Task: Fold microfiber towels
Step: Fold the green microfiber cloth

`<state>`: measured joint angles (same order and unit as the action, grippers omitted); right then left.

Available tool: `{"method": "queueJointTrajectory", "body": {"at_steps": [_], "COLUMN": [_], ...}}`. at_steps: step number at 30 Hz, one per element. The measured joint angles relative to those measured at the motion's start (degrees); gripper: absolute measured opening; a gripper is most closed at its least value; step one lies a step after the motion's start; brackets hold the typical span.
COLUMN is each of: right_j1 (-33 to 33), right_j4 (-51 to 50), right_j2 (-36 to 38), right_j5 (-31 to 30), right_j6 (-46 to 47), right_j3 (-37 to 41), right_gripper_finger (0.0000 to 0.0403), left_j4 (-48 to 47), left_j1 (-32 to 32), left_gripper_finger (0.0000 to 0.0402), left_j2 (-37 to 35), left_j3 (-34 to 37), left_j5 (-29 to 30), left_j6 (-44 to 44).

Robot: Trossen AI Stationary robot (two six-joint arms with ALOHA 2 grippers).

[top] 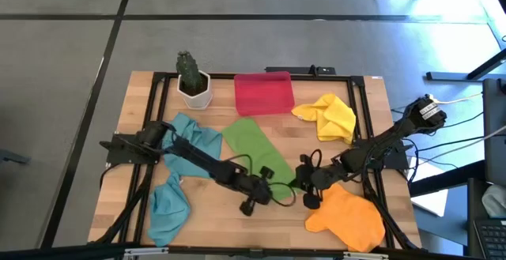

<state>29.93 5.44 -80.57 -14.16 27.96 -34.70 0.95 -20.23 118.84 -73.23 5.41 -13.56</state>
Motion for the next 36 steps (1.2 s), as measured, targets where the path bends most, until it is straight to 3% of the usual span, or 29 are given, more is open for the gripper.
{"method": "queueJointTrajectory", "body": {"at_steps": [7, 13, 18, 22, 28, 32, 36], "right_j1": [0.37, 0.91, 2.67, 4.07, 5.59, 5.9, 5.9], "right_j4": [5.82, 14.98, 15.01, 14.92, 10.53, 1.72, -3.79], "right_j2": [-2.12, -9.1, -15.87, -21.57, -26.48, -26.48, -26.48], "right_j5": [-3.54, -2.31, -2.68, -5.12, -13.36, -19.53, -19.84], "right_j6": [-9.65, -15.63, -18.46, -19.54, -20.19, -13.99, -6.44], "right_j3": [0.03, -0.16, -2.96, -6.62, -12.29, -16.25, -19.15], "right_gripper_finger": [0.0024, 0.0099, 0.017, 0.02, 0.02, 0.0198, 0.0198], "left_j4": [15.57, 22.2, 23.19, 24.56, 28.3, 28.31, 28.74], "left_j1": [-0.68, -1.25, -1.13, -0.09, 2.47, 4.27, 5.55], "left_gripper_finger": [0.0, 0.0, 0.0, 0.0, 0.0, 0.0, 0.0], "left_j2": [-12.19, -19.66, -20.67, -20.67, -20.67, -20.67, -20.65], "left_j3": [18.59, 28.21, 29.67, 29.41, 29.37, 29.37, 29.39], "left_j5": [-0.28, 3.25, 6.9, 7.54, 9.05, 9.11, 9.5], "left_j6": [6.37, 9.52, 10.49, 11.53, 14.17, 16.36, 18.14]}}
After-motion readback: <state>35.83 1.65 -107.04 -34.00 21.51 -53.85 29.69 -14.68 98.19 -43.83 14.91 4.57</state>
